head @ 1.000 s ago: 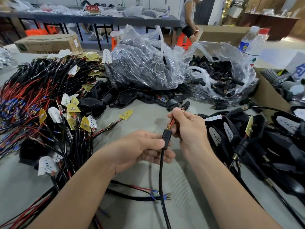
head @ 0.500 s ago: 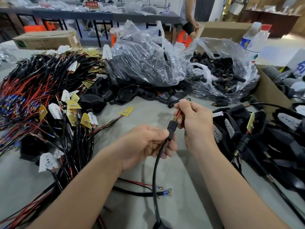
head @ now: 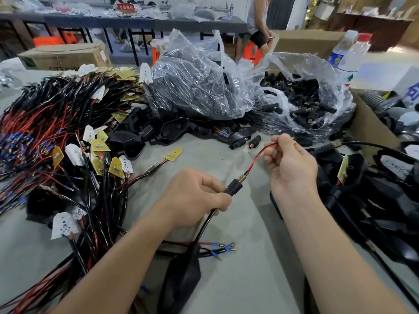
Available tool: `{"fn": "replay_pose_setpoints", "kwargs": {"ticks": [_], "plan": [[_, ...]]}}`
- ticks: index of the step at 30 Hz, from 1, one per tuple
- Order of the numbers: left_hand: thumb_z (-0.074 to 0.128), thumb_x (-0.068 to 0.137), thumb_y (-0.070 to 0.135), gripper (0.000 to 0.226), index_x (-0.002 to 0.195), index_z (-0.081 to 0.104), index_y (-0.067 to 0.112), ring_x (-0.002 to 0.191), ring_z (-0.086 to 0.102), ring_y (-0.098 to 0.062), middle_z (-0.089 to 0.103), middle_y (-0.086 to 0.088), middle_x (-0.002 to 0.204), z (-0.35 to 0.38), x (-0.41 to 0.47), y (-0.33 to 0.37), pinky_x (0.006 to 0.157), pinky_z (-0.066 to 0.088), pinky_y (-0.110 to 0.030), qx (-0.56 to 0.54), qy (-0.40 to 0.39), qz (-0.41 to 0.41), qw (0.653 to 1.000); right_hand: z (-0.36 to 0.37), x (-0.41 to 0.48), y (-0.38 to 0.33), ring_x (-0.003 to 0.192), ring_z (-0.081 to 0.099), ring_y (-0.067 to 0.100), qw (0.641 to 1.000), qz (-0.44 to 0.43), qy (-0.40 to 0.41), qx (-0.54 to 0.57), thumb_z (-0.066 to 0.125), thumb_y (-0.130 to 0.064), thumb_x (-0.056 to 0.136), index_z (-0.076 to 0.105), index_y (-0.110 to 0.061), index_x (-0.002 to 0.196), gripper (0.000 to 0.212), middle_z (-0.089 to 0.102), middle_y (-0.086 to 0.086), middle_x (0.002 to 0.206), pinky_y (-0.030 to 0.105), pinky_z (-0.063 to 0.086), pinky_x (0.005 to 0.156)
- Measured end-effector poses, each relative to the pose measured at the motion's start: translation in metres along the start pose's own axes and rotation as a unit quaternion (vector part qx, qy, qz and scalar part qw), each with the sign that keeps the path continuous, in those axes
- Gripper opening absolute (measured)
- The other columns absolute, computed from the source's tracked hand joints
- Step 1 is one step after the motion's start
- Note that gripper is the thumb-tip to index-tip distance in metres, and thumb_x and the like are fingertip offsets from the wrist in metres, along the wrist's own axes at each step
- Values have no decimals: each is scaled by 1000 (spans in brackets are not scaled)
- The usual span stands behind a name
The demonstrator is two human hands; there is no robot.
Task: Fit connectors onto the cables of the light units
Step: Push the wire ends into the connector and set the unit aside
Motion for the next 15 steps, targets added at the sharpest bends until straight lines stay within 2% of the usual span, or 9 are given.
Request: {"fn": "replay_pose_setpoints", "kwargs": {"ticks": [1, 5, 8, 12, 15], "plan": [[81, 74, 18, 2, 73, 79, 17, 60, 66, -17, 76, -9, 72, 2, 0, 0, 68, 55, -31, -29, -26, -8, 999, -3, 3, -4, 47, 58, 9, 1000, -6, 5, 14, 54, -11, 104, 65, -5, 82, 25, 63, 2, 57, 21, 50, 49], [66, 76, 22, 18, 76, 78, 9, 62, 65, -23, 72, -18, 74, -7, -4, -2, 63, 55, -26, -137, -85, -33, 986, -6, 9, -16, 56, 64, 15, 997, -28, -10, 77, 54, -10, 104, 65, -4, 85, 23, 67, 7, 65, 24, 55, 58], [58, 83, 21, 21, 81, 76, 9, 69, 66, -26, 71, -18, 78, -14, -9, -2, 67, 54, -28, -192, -138, -31, 971, -9, 12, -25, 60, 67, 16, 991, -41, -7, 126, 54, -11, 105, 65, -2, 86, 24, 69, 10, 69, 24, 57, 62], [55, 92, 19, 22, 92, 74, 8, 82, 68, -30, 72, -23, 91, -11, -17, -3, 77, 55, -31, -201, -235, -37, 950, -17, 14, -37, 63, 69, 16, 984, -45, 11, 170, 56, -9, 103, 66, -3, 86, 21, 72, 13, 74, 24, 57, 65], [53, 95, 20, 23, 93, 72, 7, 77, 67, -31, 69, -22, 86, -11, -17, -8, 72, 55, -34, -242, -214, -69, 944, -16, 10, -39, 72, 71, 17, 984, -33, -3, 177, 62, -12, 100, 68, -4, 92, 13, 73, 11, 84, 25, 58, 70]]}}
Point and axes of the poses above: each hand's wrist, its own x-axis towards the middle knuckle, its own z-axis out of the palm, y = z × x, the point moved 7 cm from there along x, towards the middle knuckle
